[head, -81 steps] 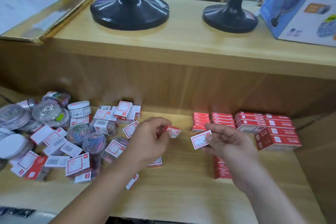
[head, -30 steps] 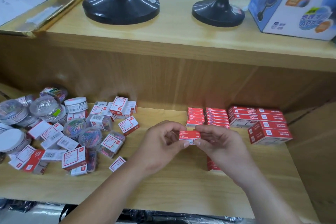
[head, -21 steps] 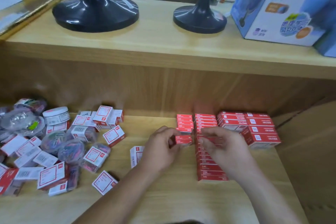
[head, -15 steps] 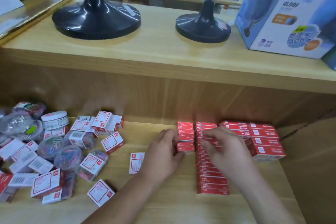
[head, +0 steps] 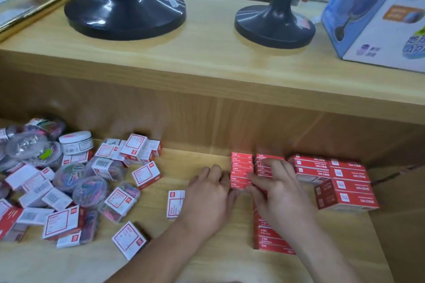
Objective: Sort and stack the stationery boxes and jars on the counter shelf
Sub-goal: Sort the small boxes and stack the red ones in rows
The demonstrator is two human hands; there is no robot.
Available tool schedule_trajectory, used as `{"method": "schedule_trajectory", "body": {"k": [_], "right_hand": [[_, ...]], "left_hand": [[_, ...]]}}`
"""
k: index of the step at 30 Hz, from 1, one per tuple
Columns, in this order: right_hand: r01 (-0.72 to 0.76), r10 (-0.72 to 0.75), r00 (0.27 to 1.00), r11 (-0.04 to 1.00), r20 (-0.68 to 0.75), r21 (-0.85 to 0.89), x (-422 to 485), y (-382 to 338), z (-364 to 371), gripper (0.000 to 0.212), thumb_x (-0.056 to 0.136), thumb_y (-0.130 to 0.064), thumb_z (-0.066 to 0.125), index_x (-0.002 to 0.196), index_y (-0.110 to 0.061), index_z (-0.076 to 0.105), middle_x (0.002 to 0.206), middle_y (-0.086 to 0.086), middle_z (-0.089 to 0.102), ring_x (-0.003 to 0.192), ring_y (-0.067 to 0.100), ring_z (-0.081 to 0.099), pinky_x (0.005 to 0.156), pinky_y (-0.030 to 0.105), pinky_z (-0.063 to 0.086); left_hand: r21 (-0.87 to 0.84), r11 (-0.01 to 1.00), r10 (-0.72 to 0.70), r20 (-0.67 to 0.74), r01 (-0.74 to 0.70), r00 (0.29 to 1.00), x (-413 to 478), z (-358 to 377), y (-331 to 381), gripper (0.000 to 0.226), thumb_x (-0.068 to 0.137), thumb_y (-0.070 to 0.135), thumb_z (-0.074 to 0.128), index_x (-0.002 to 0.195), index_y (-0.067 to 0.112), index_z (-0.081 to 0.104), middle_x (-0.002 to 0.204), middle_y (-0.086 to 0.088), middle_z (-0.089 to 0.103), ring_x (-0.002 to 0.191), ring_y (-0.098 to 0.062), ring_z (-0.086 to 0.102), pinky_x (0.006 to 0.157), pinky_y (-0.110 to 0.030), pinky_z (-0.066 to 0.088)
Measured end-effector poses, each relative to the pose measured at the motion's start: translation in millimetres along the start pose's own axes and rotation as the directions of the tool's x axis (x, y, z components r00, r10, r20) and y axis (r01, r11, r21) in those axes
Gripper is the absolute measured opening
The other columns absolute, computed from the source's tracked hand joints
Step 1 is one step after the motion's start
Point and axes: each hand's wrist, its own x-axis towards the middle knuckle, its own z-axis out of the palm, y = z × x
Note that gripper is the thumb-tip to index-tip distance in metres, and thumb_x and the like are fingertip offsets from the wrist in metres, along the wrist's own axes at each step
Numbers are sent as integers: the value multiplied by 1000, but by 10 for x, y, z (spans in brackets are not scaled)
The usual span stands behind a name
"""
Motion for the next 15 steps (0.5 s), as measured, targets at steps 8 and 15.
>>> {"method": "schedule_trajectory", "body": {"k": [8, 15], "right_hand": [[-17, 17, 1000, 1000, -3, -19, -30, -3, 78, 39, 81, -40, 76, 116, -25, 75, 121, 5, 56, 117, 28, 51, 93, 42, 52], [7, -8, 1000, 998, -13, -57, -64, -22, 77, 38, 83, -38, 75, 118, -25, 73, 121, 6, 54, 117, 28, 50, 93, 42, 52]], "left_hand": [[26, 1000, 2, 19, -2, 1000, -9, 4, 26, 35, 96, 51, 48, 97, 22, 67, 91, 4, 54, 84, -22, 57, 64, -36, 50], [5, 1000, -5, 73, 5, 997, 24, -17, 11, 42, 95, 53, 43, 112, 22, 66, 96, 5, 55, 84, -20, 57, 64, -34, 52]]}}
